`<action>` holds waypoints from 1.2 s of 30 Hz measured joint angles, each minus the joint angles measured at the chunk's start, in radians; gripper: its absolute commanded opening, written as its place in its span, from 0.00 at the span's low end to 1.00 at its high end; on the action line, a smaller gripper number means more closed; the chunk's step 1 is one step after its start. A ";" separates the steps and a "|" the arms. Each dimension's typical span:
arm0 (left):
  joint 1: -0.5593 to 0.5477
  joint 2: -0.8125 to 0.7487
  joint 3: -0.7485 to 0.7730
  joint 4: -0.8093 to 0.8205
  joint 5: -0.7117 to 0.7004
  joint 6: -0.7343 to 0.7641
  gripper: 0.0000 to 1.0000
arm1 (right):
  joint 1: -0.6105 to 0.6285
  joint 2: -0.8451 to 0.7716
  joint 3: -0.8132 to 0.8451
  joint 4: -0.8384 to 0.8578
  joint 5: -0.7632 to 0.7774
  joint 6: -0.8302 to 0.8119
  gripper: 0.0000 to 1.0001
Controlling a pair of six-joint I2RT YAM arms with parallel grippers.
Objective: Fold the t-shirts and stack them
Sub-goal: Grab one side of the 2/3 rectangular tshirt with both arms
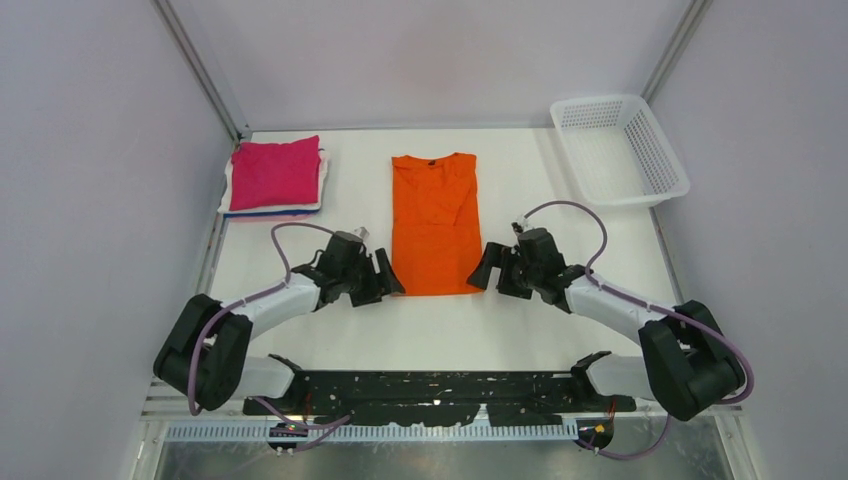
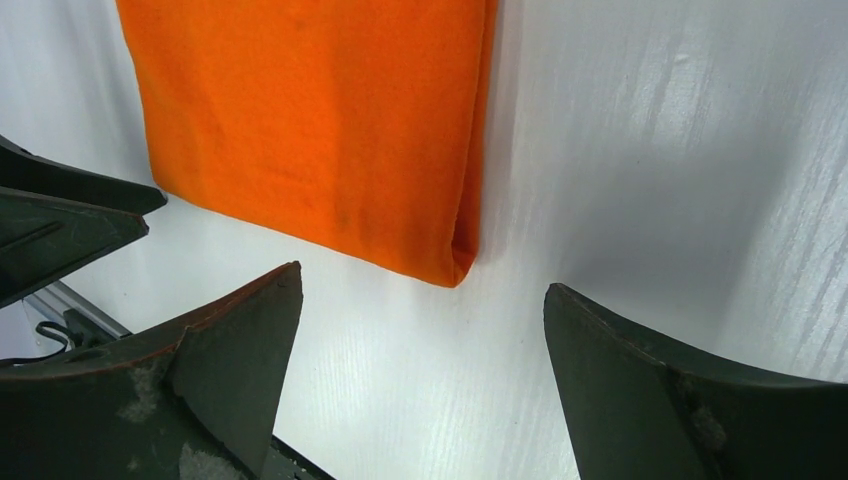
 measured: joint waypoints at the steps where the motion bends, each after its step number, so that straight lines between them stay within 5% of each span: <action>1: 0.000 0.012 0.000 0.016 0.003 -0.007 0.61 | 0.005 0.010 0.000 0.002 0.005 0.003 0.94; 16: -0.025 0.129 0.027 0.090 0.008 -0.045 0.25 | 0.026 0.088 -0.002 0.075 0.032 0.031 0.66; 20: -0.027 0.171 0.057 0.090 0.008 -0.046 0.00 | 0.029 0.110 -0.002 0.103 0.027 0.040 0.55; 26: -0.027 0.201 0.082 0.082 0.013 -0.039 0.00 | 0.036 0.146 -0.002 0.132 0.011 0.052 0.39; 32: -0.027 0.200 0.082 0.081 0.013 -0.034 0.00 | 0.052 0.161 -0.004 0.119 0.015 0.058 0.07; 36: -0.031 0.182 0.063 0.084 0.011 -0.032 0.00 | 0.056 0.166 -0.004 0.110 0.018 0.061 0.05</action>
